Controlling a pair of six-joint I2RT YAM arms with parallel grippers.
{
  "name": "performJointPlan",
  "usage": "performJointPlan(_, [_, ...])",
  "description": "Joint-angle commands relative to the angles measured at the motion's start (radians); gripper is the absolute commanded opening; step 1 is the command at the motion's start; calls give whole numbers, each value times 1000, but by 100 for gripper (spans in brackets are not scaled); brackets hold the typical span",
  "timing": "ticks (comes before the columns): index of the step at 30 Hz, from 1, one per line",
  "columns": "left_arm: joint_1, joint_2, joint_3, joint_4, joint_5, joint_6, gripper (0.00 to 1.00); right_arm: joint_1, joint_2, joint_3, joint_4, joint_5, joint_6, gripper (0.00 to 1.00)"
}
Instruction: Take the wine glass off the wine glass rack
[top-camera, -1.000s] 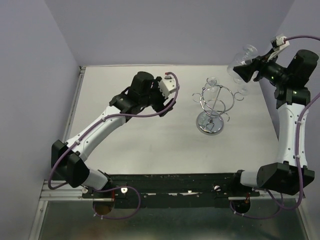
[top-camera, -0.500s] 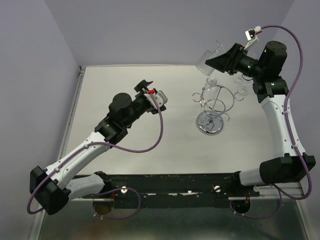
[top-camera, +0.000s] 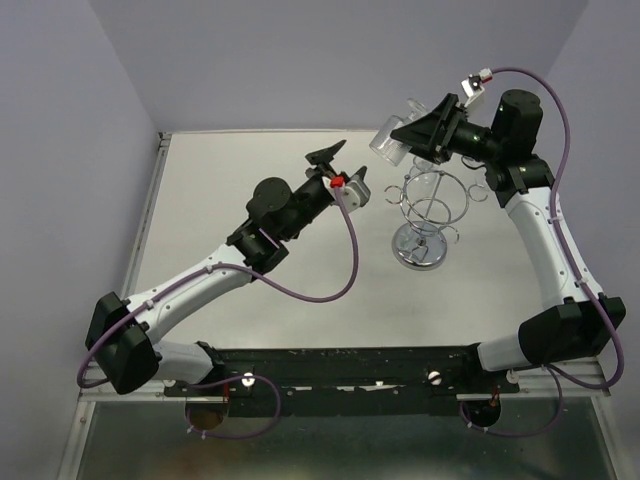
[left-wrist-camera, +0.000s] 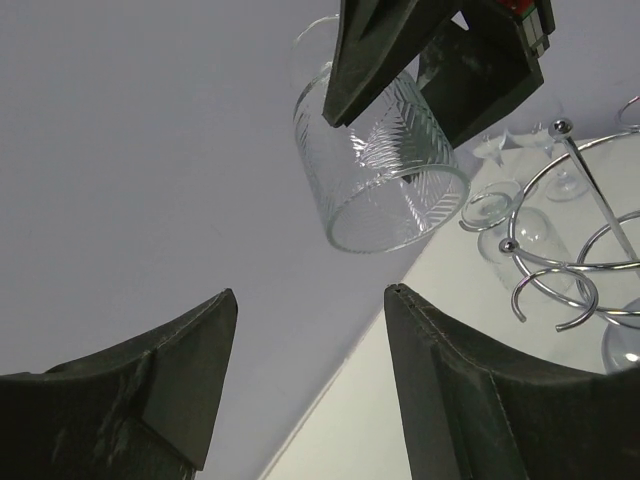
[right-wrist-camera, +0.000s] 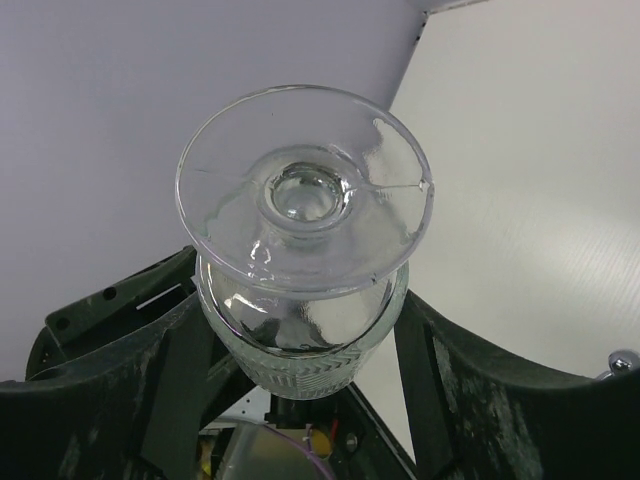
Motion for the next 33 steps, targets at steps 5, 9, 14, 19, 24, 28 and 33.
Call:
performJointPlan(5, [-24,99,68,162,10,89,73,13,-11,-16,68,-38,40,1])
performJointPlan(9, [-22,136,96,191,5,119,72,14,-15,-32,69,-44,43,1])
performJointPlan(14, [-22,170,98,215,71,174,63,14,-14,-52,94,-76,59,1])
performJointPlan(19, [-24,199,101,252,119,228,50,14,-8,-58,105,-85,70,1])
performJointPlan(24, [-28,245,95,335,167,323,38,14,3,-58,105,-90,73,1])
performJointPlan(28, [-34,266,98,381,190,388,12,14,-1,-62,103,-84,70,1])
performJointPlan(33, [-36,280,96,415,200,429,0,14,-3,-78,103,-62,75,1])
